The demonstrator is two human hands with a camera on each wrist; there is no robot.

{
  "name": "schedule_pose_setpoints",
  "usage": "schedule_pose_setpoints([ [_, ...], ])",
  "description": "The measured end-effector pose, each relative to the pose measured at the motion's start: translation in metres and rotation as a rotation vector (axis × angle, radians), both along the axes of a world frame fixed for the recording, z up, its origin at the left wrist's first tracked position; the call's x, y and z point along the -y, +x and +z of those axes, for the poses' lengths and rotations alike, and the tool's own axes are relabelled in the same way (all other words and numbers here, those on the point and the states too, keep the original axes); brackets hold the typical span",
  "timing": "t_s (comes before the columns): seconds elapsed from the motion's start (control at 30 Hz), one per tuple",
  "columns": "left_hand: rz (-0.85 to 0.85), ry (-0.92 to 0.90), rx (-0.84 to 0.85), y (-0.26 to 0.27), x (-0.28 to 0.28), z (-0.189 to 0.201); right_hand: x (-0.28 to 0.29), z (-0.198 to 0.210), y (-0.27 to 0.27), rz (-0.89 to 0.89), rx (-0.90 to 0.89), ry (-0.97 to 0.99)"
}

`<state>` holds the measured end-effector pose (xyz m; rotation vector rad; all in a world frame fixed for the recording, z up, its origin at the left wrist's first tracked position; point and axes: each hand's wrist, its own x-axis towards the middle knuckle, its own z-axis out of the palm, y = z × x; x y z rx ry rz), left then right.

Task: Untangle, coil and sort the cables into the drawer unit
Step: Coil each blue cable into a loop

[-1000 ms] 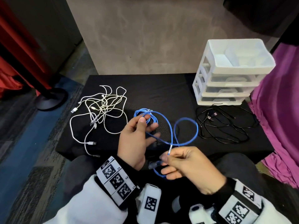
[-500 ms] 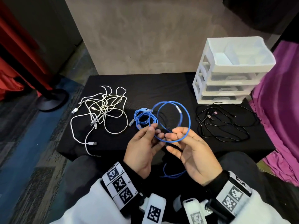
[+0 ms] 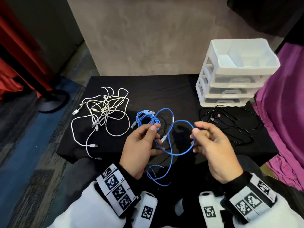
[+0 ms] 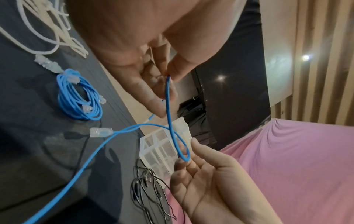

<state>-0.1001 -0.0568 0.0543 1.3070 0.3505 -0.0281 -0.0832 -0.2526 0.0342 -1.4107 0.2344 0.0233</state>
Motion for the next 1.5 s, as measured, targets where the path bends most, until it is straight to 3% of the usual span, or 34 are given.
schedule_pose_setpoints([
  [0.1,-0.045,0.071,0.013,0.001,-0.002,-0.001,0.003,-0.002,0.002,0.180,0.070,-0.257],
  [0.17,-0.086,0.160,0.016,0.003,-0.005,-0.002,0.002,0.004,0.000,0.250,0.215,-0.382],
  [0.27,-0.217,0.307,0.034,0.003,-0.009,-0.004,0.000,0.012,-0.002,0.178,0.500,-0.734],
  [0.37,-0.330,0.499,0.132,0.003,-0.014,-0.004,-0.002,0.017,0.000,0.208,0.554,-0.828],
  [0.47,-0.343,0.615,0.229,0.006,-0.018,-0.004,-0.002,0.011,0.003,0.279,0.377,-0.765],
  [0.53,-0.289,0.631,0.276,0.007,-0.018,-0.007,-0.003,0.007,0.005,0.242,0.292,-0.598],
  [0.67,-0.122,0.551,0.237,0.005,-0.013,-0.018,-0.006,0.007,0.011,0.117,0.162,-0.240],
  [0.77,-0.154,0.573,0.147,-0.001,-0.011,-0.028,-0.005,0.011,0.012,0.103,0.071,-0.005],
  [0.83,-0.188,0.481,0.006,-0.004,-0.009,-0.032,-0.006,0.013,0.013,0.102,0.032,0.074],
  [1.0,-0.283,0.024,-0.334,-0.008,0.002,-0.030,-0.011,0.011,0.008,0.140,0.015,0.145],
  [1.23,-0.224,-0.194,-0.407,-0.003,0.011,-0.032,-0.016,0.008,-0.005,0.331,0.059,0.111],
  [1.4,-0.084,-0.454,-0.374,0.000,0.012,-0.033,-0.022,0.013,-0.007,0.325,-0.002,0.308],
  [1.5,-0.048,-0.540,-0.347,0.002,0.005,-0.033,-0.018,0.013,-0.002,0.232,-0.041,0.325],
])
